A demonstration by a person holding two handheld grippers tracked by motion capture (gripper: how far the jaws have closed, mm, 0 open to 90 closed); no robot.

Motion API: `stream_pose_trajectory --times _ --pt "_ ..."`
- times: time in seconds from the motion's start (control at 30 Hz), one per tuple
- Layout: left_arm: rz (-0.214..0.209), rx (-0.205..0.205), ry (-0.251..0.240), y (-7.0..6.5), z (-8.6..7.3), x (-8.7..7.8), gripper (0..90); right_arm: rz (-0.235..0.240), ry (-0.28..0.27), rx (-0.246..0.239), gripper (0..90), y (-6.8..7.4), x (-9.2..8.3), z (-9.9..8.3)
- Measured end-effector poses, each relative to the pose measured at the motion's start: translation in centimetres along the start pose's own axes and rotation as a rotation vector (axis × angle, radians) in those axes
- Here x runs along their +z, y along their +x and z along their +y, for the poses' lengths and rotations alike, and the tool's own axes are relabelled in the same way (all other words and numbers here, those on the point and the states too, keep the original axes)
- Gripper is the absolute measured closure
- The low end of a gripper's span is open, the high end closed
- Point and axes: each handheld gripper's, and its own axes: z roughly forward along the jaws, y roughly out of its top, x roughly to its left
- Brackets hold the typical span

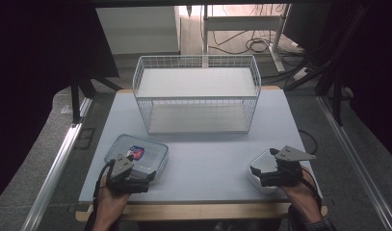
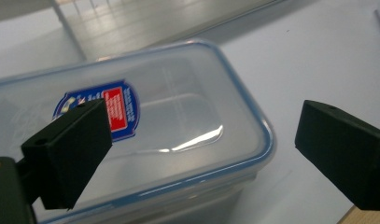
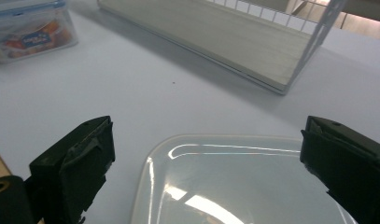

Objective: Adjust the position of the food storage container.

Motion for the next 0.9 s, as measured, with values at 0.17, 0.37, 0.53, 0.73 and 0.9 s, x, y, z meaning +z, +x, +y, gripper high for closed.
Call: stream_pose_trajectory --times 0.17,0.37,0.53,0.73,0.9 --pt "-0.005 0.053 0.000 -0.2 -0.2 0.2 4.9 -0.015 0.010 0.003 0.0 0.2 -0.1 0.1" --pt "-0.010 0.013 -0.007 0.2 -0.3 -0.1 5.3 -0.007 0.030 0.013 0.0 0.3 0.1 0.0" --pt "-0.016 -0.008 -0.006 0.5 -0.3 -0.1 5.0 -0.012 0.054 0.007 6.0 0.3 0.0 0.0" --pt "-0.025 -0.019 -0.013 0.5 -0.3 -0.3 4.9 -0.018 0.064 -0.004 29.7 0.5 -0.9 0.4" --pt "-0.031 -0.029 -0.019 0.5 -0.3 -0.4 4.9 0.017 0.079 -0.019 52.5 0.8 -1.6 0.8"
